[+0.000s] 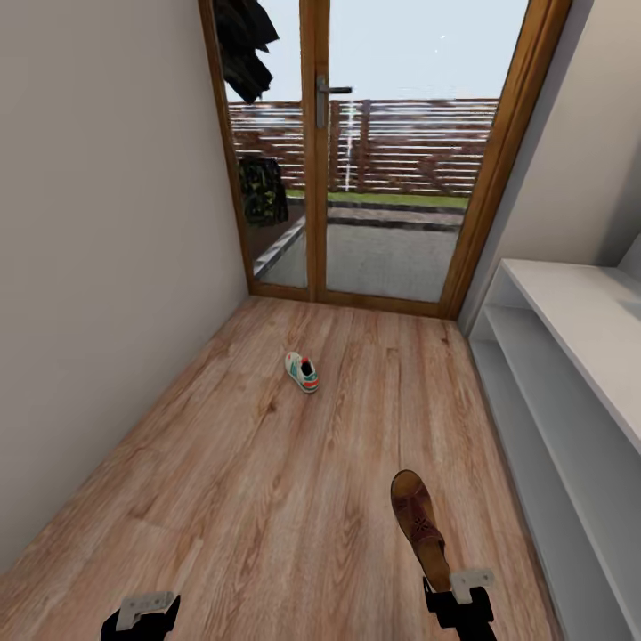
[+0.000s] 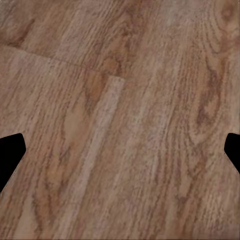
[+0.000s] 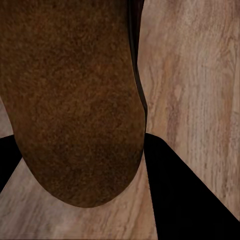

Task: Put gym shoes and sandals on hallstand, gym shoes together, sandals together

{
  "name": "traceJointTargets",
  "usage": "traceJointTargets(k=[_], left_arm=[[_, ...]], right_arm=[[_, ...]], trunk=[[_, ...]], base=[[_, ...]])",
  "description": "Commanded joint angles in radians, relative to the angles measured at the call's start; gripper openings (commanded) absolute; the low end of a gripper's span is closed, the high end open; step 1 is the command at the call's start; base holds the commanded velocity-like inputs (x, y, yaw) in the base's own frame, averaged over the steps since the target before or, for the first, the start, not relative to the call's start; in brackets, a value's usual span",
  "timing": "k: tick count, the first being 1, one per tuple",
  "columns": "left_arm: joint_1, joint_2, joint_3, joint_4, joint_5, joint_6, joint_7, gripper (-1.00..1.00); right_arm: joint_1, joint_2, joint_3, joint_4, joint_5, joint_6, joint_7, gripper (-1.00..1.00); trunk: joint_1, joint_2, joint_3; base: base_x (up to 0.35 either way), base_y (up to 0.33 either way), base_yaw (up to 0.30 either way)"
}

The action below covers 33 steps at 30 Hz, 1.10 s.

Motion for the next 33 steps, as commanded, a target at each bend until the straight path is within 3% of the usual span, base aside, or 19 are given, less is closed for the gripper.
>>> traceJointTargets(k=[1,33], left_arm=[[0.000,0.000,0.007,0.001,0.002,-0.002,-0.010,1.00],[-0.001,0.000,0.007,0.001,0.002,-0.002,-0.010,1.00]], right_arm=[[-0.001,0.000,-0.004,0.001,0.007,-0.003,-0.005,-1.00],[-0.001,0.001,-0.004,0.001,0.007,-0.003,-0.004,-1.00]], trunk=[[0.000,0.000,-0.001],[0.000,0.000,-0.001]], base=[[0.338,0.000,0.000],[0.338,0.000,0.000]])
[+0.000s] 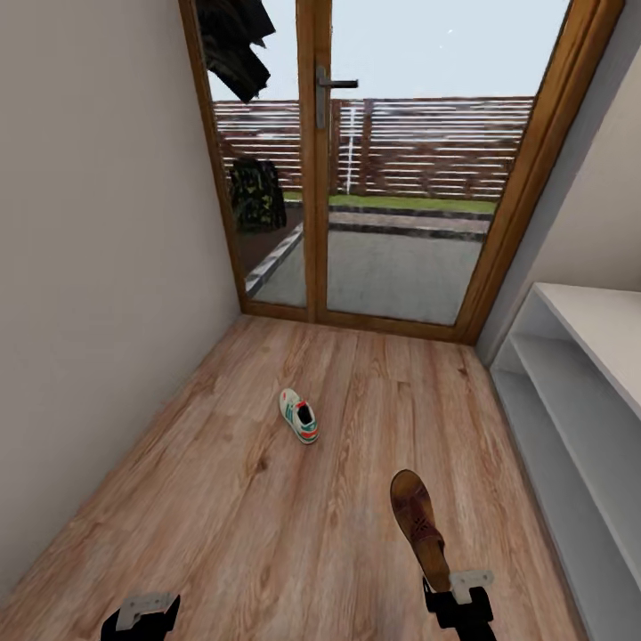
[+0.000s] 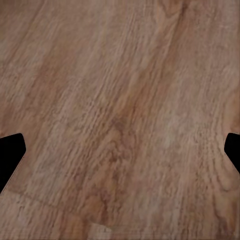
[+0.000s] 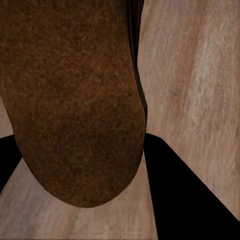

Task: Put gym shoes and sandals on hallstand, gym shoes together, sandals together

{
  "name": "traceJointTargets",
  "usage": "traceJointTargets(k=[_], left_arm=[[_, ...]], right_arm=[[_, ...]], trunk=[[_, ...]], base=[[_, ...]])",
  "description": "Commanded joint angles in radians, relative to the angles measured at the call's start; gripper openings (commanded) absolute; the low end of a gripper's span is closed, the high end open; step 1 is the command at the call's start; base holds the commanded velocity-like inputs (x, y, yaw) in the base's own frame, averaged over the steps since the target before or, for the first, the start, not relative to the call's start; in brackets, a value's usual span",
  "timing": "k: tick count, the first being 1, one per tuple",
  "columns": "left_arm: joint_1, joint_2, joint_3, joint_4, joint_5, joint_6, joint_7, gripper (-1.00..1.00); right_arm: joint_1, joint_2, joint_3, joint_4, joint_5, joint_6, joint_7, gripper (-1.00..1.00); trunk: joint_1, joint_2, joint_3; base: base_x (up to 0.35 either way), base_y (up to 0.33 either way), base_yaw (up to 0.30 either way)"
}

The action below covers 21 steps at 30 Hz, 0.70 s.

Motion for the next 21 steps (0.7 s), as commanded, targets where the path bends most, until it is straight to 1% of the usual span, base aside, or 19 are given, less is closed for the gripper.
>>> traceJointTargets(k=[1,17,21], left_arm=[[-0.001,0.000,0.007,0.001,0.002,-0.002,-0.010,1.00],[-0.001,0.000,0.007,0.001,0.002,-0.002,-0.010,1.00],[-0.001,0.000,0.007,0.001,0.002,-0.002,-0.010,1.00]], right_arm=[[-0.001,0.000,-0.004,0.001,0.007,-0.003,-0.005,-1.00],[-0.001,0.000,-0.004,0.001,0.006,-0.003,-0.005,-1.00],[-0.001,0.001,-0.003,0.001,0.005,-0.003,-0.005,-1.00]], trunk=[[0.000,0.000,-0.001],[0.000,0.000,-0.001],[0.000,0.000,-0.001]], base=[[0.338,0.000,0.000],[0.338,0.000,0.000],[0.332,-0.049,0.000]])
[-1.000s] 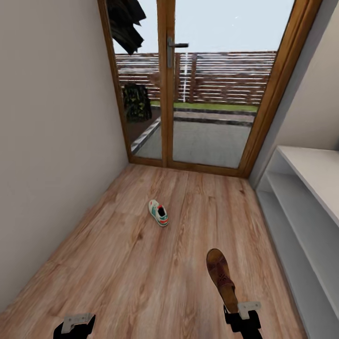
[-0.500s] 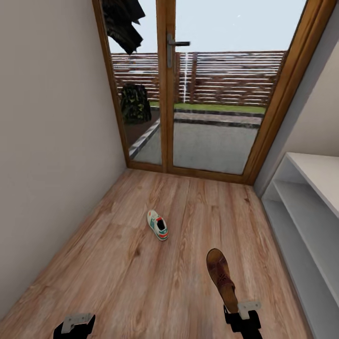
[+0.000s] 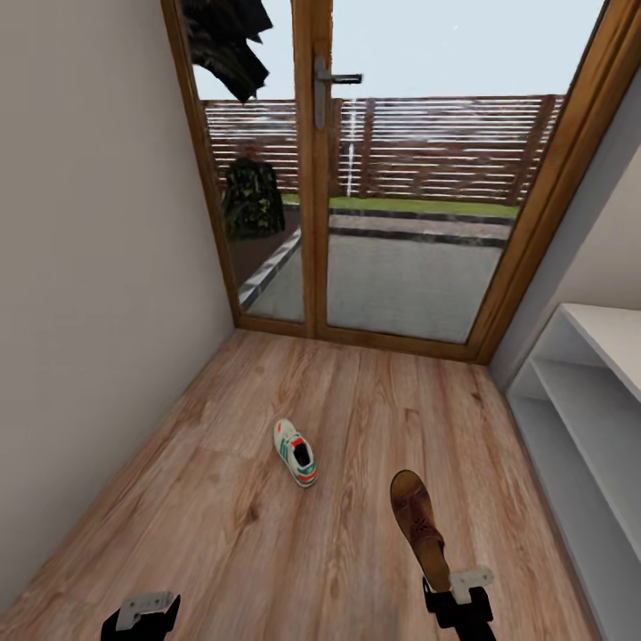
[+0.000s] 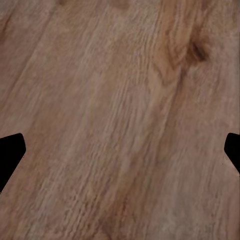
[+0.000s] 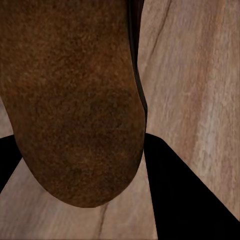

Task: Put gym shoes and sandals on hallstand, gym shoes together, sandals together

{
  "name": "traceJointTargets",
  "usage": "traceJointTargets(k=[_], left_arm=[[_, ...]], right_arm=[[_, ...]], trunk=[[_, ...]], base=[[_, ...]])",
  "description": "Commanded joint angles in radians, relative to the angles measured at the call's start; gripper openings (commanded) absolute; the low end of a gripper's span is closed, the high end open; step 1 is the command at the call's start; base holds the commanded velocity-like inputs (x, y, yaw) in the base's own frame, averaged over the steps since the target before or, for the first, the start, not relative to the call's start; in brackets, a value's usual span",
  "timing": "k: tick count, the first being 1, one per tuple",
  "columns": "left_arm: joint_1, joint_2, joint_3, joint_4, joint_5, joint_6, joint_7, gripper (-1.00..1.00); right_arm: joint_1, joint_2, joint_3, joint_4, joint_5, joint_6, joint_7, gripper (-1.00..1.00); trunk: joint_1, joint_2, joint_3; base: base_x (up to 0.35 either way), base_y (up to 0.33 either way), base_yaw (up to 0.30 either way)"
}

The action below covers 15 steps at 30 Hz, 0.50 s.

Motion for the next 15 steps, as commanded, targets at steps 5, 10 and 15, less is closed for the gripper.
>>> traceJointTargets(k=[5,10,15], left_arm=[[-0.001,0.000,0.007,0.001,0.002,-0.001,-0.010,1.00],[-0.001,0.000,0.007,0.001,0.002,-0.001,-0.009,1.00],[-0.001,0.000,0.007,0.001,0.002,-0.001,-0.008,1.00]], right_arm=[[-0.001,0.000,-0.004,0.002,0.006,-0.003,-0.006,-1.00],[-0.001,0.000,-0.005,0.002,0.006,-0.003,-0.006,-1.00],[-0.001,0.000,-0.004,0.002,0.006,-0.003,-0.006,-1.00]], trunk=[[0.000,0.000,-0.001],[0.000,0.000,-0.001],[0.000,0.000,-0.001]], base=[[0.158,-0.195,0.000],[0.021,-0.265,0.000],[0.005,-0.271,0.000]])
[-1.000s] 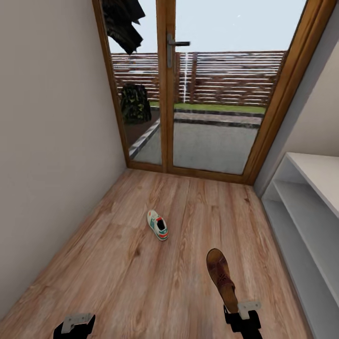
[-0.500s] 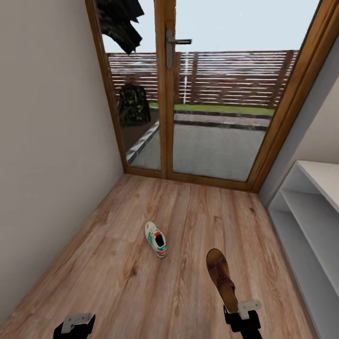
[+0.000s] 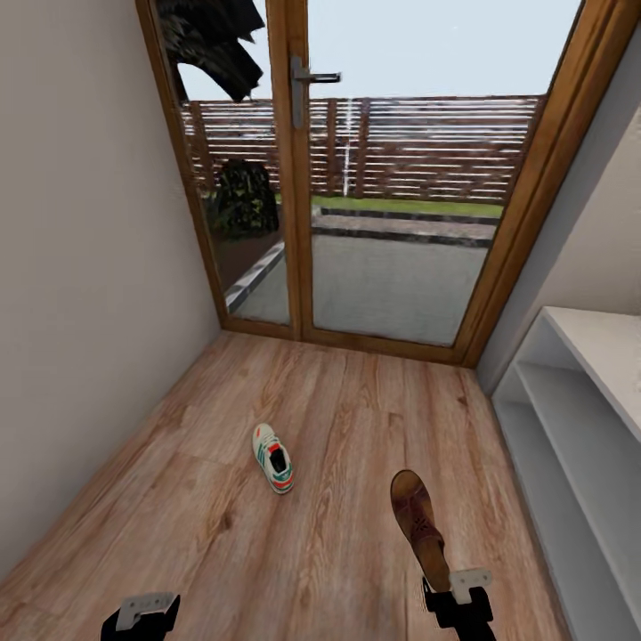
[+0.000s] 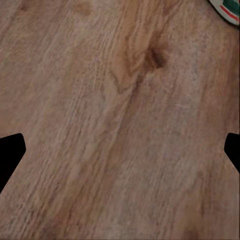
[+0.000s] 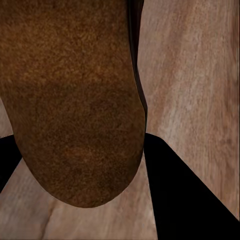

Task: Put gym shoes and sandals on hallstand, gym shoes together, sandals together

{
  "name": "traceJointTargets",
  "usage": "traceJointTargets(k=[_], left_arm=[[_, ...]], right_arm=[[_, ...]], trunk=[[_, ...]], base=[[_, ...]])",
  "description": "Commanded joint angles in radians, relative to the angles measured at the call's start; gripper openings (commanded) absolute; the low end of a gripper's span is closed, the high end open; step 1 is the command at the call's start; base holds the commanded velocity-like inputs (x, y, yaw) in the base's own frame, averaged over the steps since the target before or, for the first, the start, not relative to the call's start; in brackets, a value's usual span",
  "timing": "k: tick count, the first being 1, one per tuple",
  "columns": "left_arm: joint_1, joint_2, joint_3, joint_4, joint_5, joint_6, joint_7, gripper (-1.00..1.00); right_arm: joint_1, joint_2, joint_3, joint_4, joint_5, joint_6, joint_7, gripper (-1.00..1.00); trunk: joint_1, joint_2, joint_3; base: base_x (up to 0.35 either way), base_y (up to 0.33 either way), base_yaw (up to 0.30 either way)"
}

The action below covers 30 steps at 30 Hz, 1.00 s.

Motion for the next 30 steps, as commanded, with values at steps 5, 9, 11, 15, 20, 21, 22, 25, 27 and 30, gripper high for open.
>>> traceJointTargets(k=[5,9,11,15,20,21,22,25,27,30], left_arm=[[-0.001,0.000,0.007,0.001,0.003,-0.001,-0.009,1.00],[-0.001,0.000,0.007,0.001,0.003,-0.002,-0.010,1.00],[-0.001,0.000,0.007,0.001,0.003,-0.001,-0.010,1.00],[-0.001,0.000,0.007,0.001,0.003,-0.002,-0.010,1.00],[-0.001,0.000,0.007,0.001,0.002,-0.001,-0.010,1.00],[-0.001,0.000,0.007,0.001,0.002,-0.001,-0.010,1.00],[-0.001,0.000,0.007,0.001,0.002,-0.001,-0.010,1.00],[-0.001,0.001,0.007,0.001,0.003,-0.001,-0.010,1.00],[-0.001,0.001,0.008,0.001,0.003,-0.001,-0.009,1.00],[-0.001,0.001,0.007,0.001,0.003,-0.001,-0.010,1.00]], right_arm=[[-0.001,0.000,-0.004,0.002,0.007,-0.003,-0.004,-1.00],[-0.001,0.000,-0.003,0.002,0.007,-0.003,-0.004,-1.00],[-0.001,0.000,-0.003,0.002,0.007,-0.003,-0.004,-1.00],[-0.001,0.000,-0.003,0.002,0.007,-0.003,-0.004,-1.00],[-0.001,0.000,-0.003,0.002,0.007,-0.003,-0.004,-1.00],[-0.001,0.000,-0.003,0.002,0.007,-0.003,-0.004,-1.00],[-0.001,0.000,-0.003,0.002,0.007,-0.003,-0.005,-1.00],[-0.001,0.000,-0.003,0.002,0.007,-0.003,-0.004,-1.00],[-0.001,0.001,-0.003,0.002,0.008,-0.003,-0.003,-1.00],[-0.001,0.001,-0.003,0.002,0.007,-0.003,-0.003,-1.00]], trunk=[[0.000,0.000,-0.001],[0.000,0.000,-0.001],[0.000,0.000,-0.001],[0.000,0.000,-0.001],[0.000,0.000,-0.001],[0.000,0.000,-0.001],[0.000,0.000,-0.001],[0.000,0.000,-0.001],[0.000,0.000,-0.001],[0.000,0.000,-0.001]], base=[[0.070,-0.265,0.000],[0.195,-0.236,0.069],[0.246,-0.222,0.185],[0.265,-0.214,0.234],[0.281,-0.201,0.139],[0.286,-0.194,0.068],[0.286,-0.193,0.054],[0.291,-0.181,0.026],[0.307,-0.136,0.010],[0.325,-0.062,0.004]])
